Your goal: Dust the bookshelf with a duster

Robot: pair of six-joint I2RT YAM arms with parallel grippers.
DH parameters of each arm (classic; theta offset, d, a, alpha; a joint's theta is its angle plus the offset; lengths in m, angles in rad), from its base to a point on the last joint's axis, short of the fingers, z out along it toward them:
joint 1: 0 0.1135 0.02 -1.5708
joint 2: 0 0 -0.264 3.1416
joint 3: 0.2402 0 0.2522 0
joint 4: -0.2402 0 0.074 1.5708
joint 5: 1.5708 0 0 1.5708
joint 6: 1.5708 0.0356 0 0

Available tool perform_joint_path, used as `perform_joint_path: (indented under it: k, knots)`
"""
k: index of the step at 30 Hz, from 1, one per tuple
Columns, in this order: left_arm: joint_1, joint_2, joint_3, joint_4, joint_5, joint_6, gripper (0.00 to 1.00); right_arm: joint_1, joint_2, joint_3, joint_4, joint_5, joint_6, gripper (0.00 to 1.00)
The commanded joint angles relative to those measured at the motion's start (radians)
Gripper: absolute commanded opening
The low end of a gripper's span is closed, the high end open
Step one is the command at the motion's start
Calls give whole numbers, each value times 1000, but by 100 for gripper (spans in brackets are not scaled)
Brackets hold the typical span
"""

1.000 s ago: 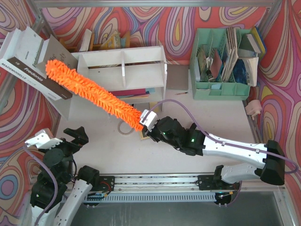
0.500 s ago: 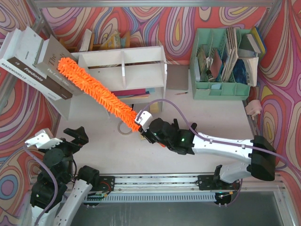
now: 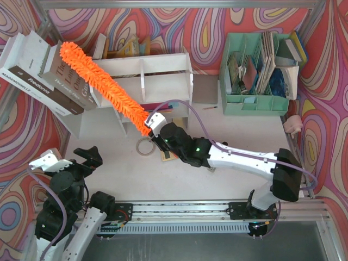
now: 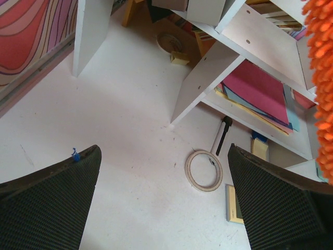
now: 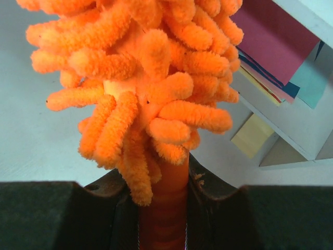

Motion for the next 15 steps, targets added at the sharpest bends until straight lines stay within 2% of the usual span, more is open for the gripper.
perform_joint_path:
  k: [1,8,15]
  knots:
    - [4,1,2,9,6,6,99,-29,61,65,47,27,0,0]
    - [4,2,2,11,6,8,99,-54,60,55,28,23,29,0]
    - [4,7,2,14,10,10,99,-30,-12,47,68,-100,31,0]
